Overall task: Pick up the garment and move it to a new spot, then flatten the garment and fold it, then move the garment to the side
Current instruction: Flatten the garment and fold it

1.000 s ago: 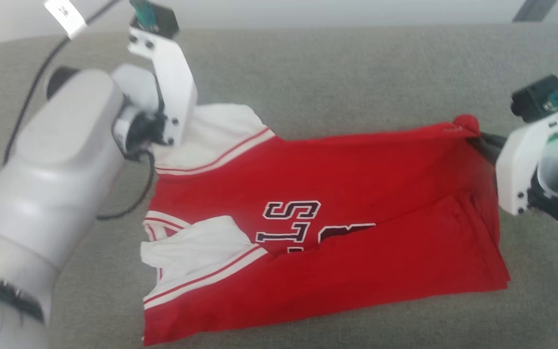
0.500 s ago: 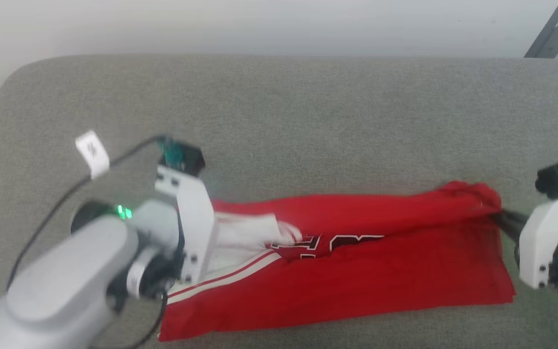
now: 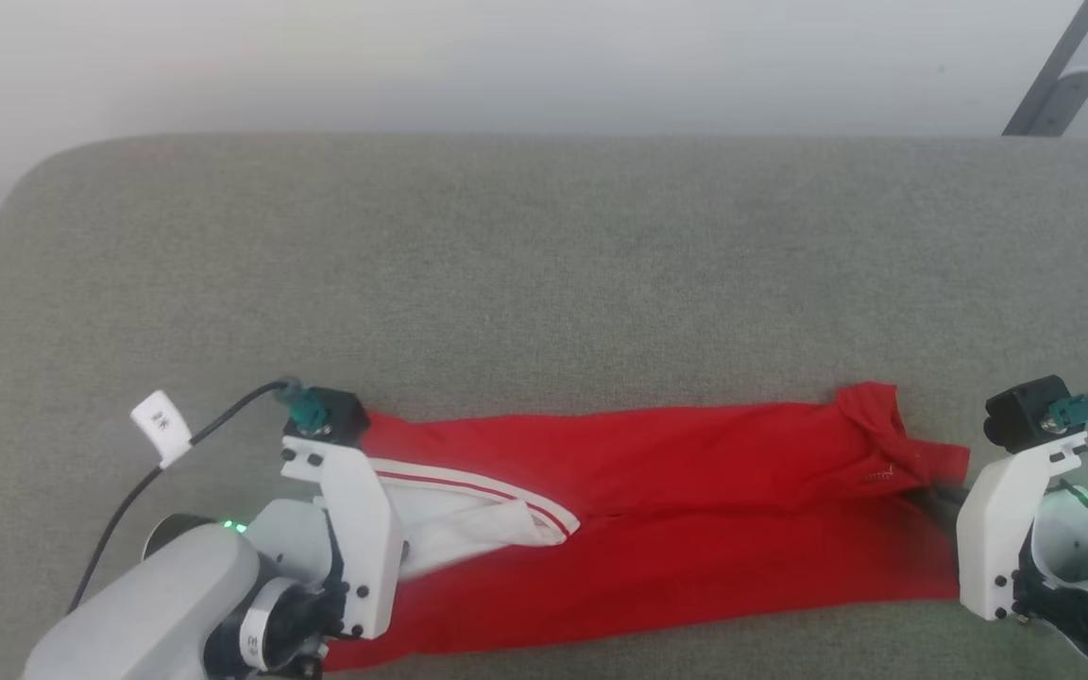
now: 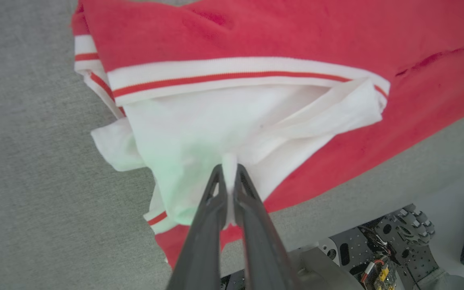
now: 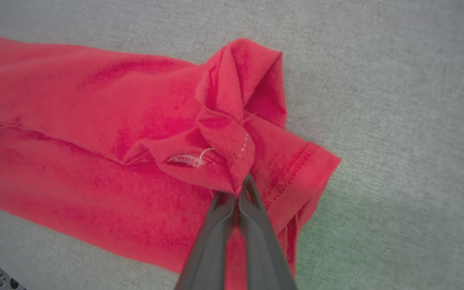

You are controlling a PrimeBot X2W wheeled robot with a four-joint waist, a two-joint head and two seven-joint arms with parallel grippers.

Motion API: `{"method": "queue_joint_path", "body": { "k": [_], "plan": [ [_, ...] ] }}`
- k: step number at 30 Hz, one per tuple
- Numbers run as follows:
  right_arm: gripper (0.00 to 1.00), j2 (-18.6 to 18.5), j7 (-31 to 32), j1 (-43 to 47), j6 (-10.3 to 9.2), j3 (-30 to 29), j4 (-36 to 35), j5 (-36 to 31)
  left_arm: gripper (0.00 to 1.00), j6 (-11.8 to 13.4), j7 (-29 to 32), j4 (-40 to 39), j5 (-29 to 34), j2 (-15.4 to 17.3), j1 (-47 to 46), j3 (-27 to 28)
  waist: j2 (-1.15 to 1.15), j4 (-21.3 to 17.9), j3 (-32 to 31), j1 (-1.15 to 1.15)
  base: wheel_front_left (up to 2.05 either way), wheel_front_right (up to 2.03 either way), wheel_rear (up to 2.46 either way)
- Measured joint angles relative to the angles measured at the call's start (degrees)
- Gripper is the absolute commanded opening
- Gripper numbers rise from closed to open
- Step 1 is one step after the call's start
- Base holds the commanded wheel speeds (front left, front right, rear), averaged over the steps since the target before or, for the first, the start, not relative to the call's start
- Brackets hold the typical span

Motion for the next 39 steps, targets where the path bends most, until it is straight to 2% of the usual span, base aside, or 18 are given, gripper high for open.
{"method": "queue_joint_path", "body": {
  "k": [1,10,15,17,19,20,31,39],
  "plan": [
    [1.0,0.0,0.0,0.0,0.0,0.0,0.0,0.0,1.0,0.0,0.0,0.0,0.0,0.0,0.0,0.0,0.0,0.0,0.0,0.0,0.0,0.0,0.0],
    [1.0,1.13,1.56,1.41,0.0,-3.87,-2.42,-0.86,1.0,-2.94,-10.44,0.91,-0.25,0.26,3.6,3.81,0.0,1.03,-3.09,0.0,0.0,0.0,0.0],
    [1.0,1.4,2.78,1.97,0.0,-6.57,-1.76,-2.2,1.0,-4.33,-20.14,0.87,1.15,0.78,6.16,6.6,0.0,1.96,-4.08,0.0,0.0,0.0,0.0],
    [1.0,1.57,3.33,1.95,0.0,-7.65,-0.77,-2.57,1.0,-4.88,-24.53,1.03,3.5,1.22,7.06,7.35,0.0,2.36,-4.21,0.0,0.0,0.0,0.0],
    [1.0,1.74,4.07,1.93,0.0,-8.69,0.22,-2.75,1.0,-4.88,-28.72,1.47,3.88,1.05,7.84,8.71,0.0,2.82,-4.26,0.0,0.0,0.0,0.0],
    [1.0,1.7,4.92,1.86,0.0,-9.44,1.47,-2.8,1.0,-5.04,-32.84,2.04,5.22,1.05,8.79,9.77,0.0,3.35,-4.18,0.0,0.0,0.0,0.0],
    [1.0,2.1,9.31,0.79,-0.01,-12.21,9.04,-1.74,1.0,-4.97,-52.79,5.78,7.68,-1.08,14.57,14.91,0.0,6.44,-2.53,0.0,0.0,0.0,0.0],
    [1.0,3.67,10.88,-1.32,-0.02,-11.29,13.15,0.96,1.0,-5.65,-57.03,7.59,8.61,-4.32,18.19,20.22,0.0,8.04,-0.66,0.0,0.0,0.0,0.0]
  ]
}}
